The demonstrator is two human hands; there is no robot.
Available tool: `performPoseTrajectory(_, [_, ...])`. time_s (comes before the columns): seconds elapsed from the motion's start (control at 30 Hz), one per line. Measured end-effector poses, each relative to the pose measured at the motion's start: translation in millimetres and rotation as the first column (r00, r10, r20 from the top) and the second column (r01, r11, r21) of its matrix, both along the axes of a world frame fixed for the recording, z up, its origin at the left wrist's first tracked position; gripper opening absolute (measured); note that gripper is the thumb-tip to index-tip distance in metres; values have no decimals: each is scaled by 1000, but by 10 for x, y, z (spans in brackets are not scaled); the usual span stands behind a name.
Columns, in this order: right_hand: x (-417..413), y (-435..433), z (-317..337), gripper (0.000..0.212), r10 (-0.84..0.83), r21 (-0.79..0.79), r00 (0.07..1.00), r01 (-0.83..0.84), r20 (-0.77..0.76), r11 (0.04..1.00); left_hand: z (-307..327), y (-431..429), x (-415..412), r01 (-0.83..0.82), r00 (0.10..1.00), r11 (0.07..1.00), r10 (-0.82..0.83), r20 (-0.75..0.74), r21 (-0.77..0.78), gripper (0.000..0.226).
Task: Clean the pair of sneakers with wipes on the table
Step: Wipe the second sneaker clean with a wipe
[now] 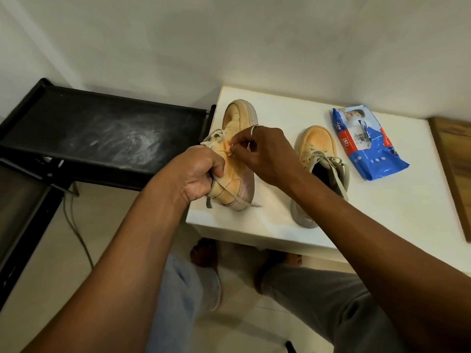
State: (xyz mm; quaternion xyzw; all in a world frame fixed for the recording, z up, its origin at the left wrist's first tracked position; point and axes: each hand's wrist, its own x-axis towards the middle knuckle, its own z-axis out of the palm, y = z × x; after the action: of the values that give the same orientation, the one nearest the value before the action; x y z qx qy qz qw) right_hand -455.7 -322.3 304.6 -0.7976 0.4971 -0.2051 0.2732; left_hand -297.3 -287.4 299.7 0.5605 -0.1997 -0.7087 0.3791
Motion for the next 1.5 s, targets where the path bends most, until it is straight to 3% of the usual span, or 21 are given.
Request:
performPoseTrajectory(0.17, [-14,55,29,13,252,188,967,-252,29,949,7,-1,39,-21,999,999,22,-34,29,73])
performPoseTrajectory(0.37, [15,93,-35,17,61,-46,998,-60,10,997,-32,-31,26,-33,999,999,33,-40,1,72])
performPoseTrajectory(0.57, [-24,85,57,8,316,177,948,-318,41,931,-14,-13,52,-54,997,997,56,-54,49,71])
performPoseTrajectory(0.67, [-76,18,36,14,181,62,983,-179,-15,982,-8,-33,24,-54,998,998,55,-36,31,63])
performPoseTrajectory(0.73, [-99,22,12,14,132,69,991,-132,8,989,-6,-19,17,-53,998,998,54,-37,32,65])
performPoseTrajectory(0.87, [-122,53,55,13,300,278,954,-292,11,915,39,22,29,-3,999,999,5,-52,37,49])
performPoseTrajectory(1.03, [-207,75,25,8,177,188,984,-180,35,965,29,-4,3,8,999,999,-10,45,48,43])
performPoseTrajectory(1.13, [-197,184,-30,8,226,286,973,-232,56,930,16,-4,-12,-5,997,997,-1,78,79,37])
performPoseTrajectory(1.23, [-151,235,-42,7,283,241,958,-284,36,928,10,-9,-19,-36,995,995,27,99,95,30])
performPoseTrajectory(1.4, [-142,209,-161,11,86,25,996,-86,17,996,-57,-21,-20,-58,994,997,53,97,52,41])
performPoseTrajectory(1.5, [-125,212,-168,12,55,46,998,-57,30,997,-66,-41,-20,-53,997,996,49,57,66,63])
